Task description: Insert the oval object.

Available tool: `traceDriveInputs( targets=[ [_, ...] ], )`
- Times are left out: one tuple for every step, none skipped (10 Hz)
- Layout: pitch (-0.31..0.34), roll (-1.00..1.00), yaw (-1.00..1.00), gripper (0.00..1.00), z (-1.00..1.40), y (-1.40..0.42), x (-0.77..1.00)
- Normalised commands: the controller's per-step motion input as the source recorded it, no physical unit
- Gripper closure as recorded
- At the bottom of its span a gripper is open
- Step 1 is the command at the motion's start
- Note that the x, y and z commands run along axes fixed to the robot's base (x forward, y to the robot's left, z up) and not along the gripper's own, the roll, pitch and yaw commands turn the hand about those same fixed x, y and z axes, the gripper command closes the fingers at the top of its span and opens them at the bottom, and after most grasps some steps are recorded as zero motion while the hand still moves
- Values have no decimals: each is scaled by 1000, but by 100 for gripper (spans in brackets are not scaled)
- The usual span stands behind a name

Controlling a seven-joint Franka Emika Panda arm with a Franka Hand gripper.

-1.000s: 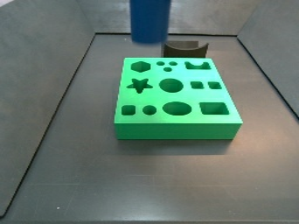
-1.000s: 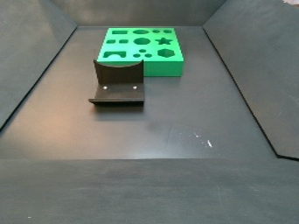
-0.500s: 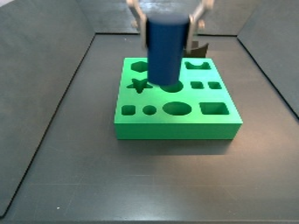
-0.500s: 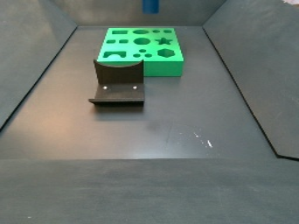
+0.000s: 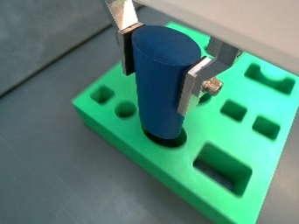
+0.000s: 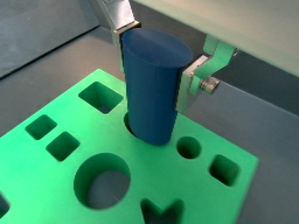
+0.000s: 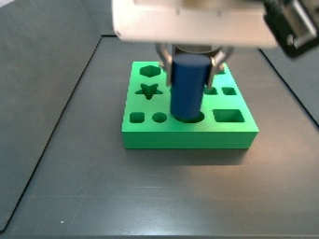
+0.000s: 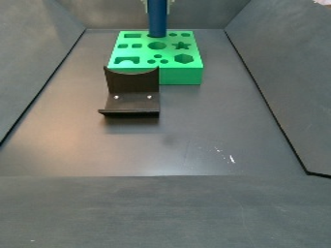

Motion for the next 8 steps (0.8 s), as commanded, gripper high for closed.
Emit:
traceDriveInputs(
  targets=[
    [31,-43,-106,100,-360,0,383],
    [19,-6,-51,100,-391,0,366],
    [-7,0,-9,100,-480,0,89],
    [-144,0,0,100,-634,0,-20],
    [-213,0,0,100,-686,-3,-160],
    [-200,0,0,100,-477,-14,-120],
    [-44,-27,0,100,-77,0,0],
    [0,0,0,100,0,0,0]
  ],
)
